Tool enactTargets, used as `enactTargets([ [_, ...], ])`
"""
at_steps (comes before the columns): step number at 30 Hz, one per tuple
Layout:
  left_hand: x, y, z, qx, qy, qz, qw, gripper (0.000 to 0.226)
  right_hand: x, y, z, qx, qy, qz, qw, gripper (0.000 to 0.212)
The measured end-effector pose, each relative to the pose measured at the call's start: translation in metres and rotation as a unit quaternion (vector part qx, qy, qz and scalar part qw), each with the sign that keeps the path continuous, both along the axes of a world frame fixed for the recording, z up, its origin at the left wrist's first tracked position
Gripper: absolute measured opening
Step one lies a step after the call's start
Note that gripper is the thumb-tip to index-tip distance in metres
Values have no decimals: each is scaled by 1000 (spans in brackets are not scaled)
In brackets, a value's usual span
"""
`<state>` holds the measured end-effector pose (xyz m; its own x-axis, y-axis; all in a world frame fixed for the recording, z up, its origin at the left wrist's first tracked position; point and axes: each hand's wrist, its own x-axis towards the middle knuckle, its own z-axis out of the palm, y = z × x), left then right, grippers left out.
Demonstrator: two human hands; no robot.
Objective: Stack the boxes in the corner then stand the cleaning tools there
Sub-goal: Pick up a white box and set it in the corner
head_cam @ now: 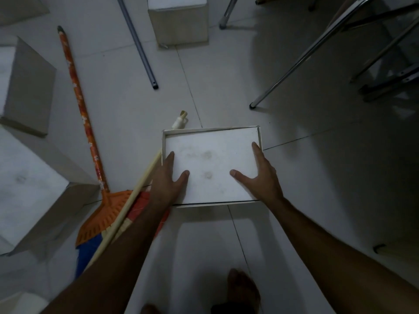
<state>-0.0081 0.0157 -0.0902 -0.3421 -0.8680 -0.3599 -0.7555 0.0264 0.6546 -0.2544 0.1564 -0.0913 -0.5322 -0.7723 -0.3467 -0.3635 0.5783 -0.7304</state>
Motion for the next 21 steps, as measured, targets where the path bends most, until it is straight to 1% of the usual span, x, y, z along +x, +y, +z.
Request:
enactTargets([
  [4, 2, -5, 27, -8, -6, -3, 1000, 76, 3, -3, 29, -6, 12, 3, 1000, 109],
  [7, 7, -14, 66, -6, 1, -1, 1000, 78, 6, -12, 71, -3, 20, 6, 1000, 108],
  [11, 17, -27, 137, -3, 9, 4, 1000, 78, 12, -29, 145, 2, 30, 18, 999, 108],
  [17, 35, -50, 258, 2, -2, 13, 1000, 78, 29, -56, 262, -1, 32, 29, 999, 108],
  [21, 52, -69, 335, -5, -7, 0, 1000, 82, 40, -76, 335, -5, 33, 40, 999, 109],
])
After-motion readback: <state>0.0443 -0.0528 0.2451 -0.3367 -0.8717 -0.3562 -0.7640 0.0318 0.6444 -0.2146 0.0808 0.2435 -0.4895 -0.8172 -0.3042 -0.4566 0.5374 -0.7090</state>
